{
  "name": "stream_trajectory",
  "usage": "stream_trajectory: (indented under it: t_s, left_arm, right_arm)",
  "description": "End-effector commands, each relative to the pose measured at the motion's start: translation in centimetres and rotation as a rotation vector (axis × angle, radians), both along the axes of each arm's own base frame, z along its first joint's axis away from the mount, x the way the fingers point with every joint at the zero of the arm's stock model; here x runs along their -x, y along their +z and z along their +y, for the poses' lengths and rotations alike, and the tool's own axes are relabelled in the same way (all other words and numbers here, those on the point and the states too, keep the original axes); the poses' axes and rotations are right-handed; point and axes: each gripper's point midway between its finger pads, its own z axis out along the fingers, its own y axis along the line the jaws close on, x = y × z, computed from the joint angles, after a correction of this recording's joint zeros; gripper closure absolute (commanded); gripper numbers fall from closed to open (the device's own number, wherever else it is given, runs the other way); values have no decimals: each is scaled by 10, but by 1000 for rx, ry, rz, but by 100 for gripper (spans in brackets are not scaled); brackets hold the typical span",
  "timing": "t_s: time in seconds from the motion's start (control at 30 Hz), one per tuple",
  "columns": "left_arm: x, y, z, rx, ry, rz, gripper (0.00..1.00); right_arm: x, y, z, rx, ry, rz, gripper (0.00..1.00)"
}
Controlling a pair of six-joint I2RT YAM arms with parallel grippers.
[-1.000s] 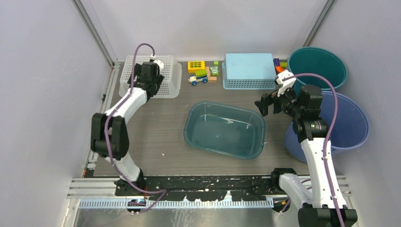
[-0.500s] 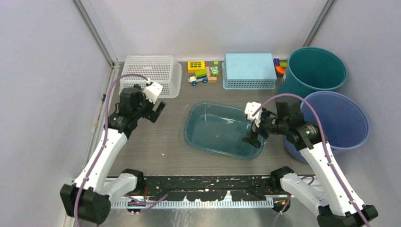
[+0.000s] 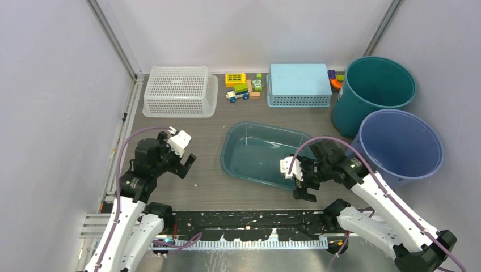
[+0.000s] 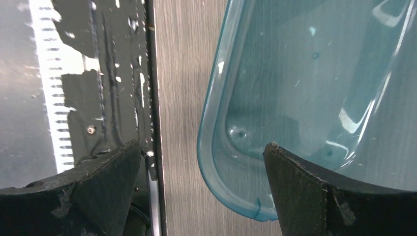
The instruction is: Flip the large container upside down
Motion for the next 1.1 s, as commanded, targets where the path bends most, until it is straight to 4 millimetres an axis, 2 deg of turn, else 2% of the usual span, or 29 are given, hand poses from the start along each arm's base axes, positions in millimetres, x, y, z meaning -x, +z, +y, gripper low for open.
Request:
stream_trajectory:
  t_s: [0.0,0.13,0.33,0.53,0.87,1.07]
  left_arm:
    - [0,4,-7,43,-11,4,0]
    - [1,0,-7,45,-9,5,0]
    - [2,-6,-5,41,-2,10,0]
    - [3,-8,-6,42,-4,14,0]
    - [3,-8,-7,42,-17,12,0]
    - [3,-9,-7,40,-19,12,0]
  right_arm:
    - [-17,-21,0,62,-41,-78,3]
    - [-17,-43,-4,133,-32,-100,6]
    - [-20,-61,-9,209,-28,-116,13]
    - [-20,-65,-7,229,-13,-107,22]
    - [-19,-74,-4,286,11,-74,45]
    - [-18,-76,-2,298,21,-65,50]
